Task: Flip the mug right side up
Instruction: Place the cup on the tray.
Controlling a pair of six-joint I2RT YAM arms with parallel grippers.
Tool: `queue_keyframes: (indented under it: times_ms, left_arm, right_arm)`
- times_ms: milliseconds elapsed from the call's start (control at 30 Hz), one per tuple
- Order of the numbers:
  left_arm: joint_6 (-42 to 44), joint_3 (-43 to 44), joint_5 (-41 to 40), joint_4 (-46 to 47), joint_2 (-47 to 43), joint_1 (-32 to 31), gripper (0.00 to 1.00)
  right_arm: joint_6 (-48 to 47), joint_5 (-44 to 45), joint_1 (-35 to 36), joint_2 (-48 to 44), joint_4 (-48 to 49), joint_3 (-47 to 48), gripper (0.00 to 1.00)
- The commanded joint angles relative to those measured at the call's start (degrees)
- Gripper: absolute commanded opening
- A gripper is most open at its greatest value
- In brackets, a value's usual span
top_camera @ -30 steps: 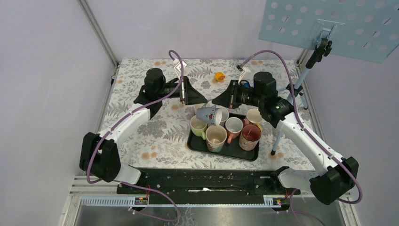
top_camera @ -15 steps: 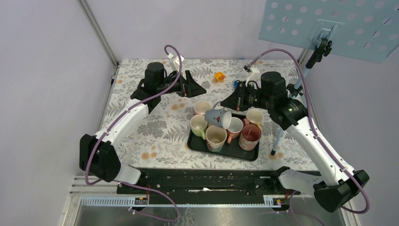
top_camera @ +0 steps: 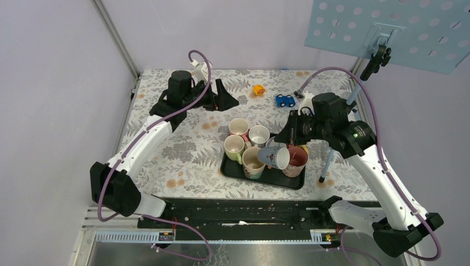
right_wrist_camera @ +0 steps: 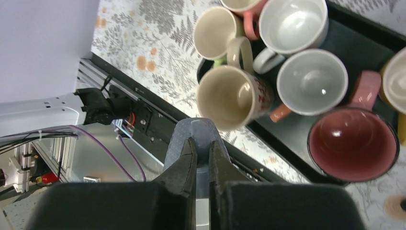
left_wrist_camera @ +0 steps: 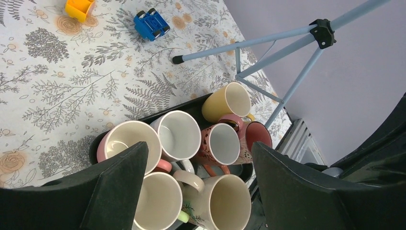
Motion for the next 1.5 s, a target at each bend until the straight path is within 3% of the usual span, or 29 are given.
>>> queue_keyframes:
  times_ms: [0, 300, 767, 1067, 1467]
  left_arm:
    - [0.6, 2.5, -2.1, 0.2, -3.1, 0.3, 0.84]
    - [-3.9, 1.0, -1.8, 0.2, -3.5, 0.2, 0.83]
    - [-10.6, -4.2, 3.7, 2.8, -6.2, 0.2, 0.83]
    - [-11.5, -5.8, 4.9, 3.6, -6.9, 0.2, 0.83]
    - [-12.5, -6.7, 6.6, 4.4, -6.2, 0.1, 0.83]
  right_arm:
    - [1.4, 3.1, 0.2, -2.9, -6.1, 0.0, 0.0]
    - [16.7, 8.4, 0.3, -5.4, -7.6, -7.5, 0.0]
    - [47.8, 25.8, 0.3, -13.3, -13.7, -17.7, 0.0]
    - [60.7, 25.8, 0.3, -14.6, -12.6, -24.0, 0.0]
    - [70.3, 24.9, 0.2, -15.5, -7.5, -32.9, 0.0]
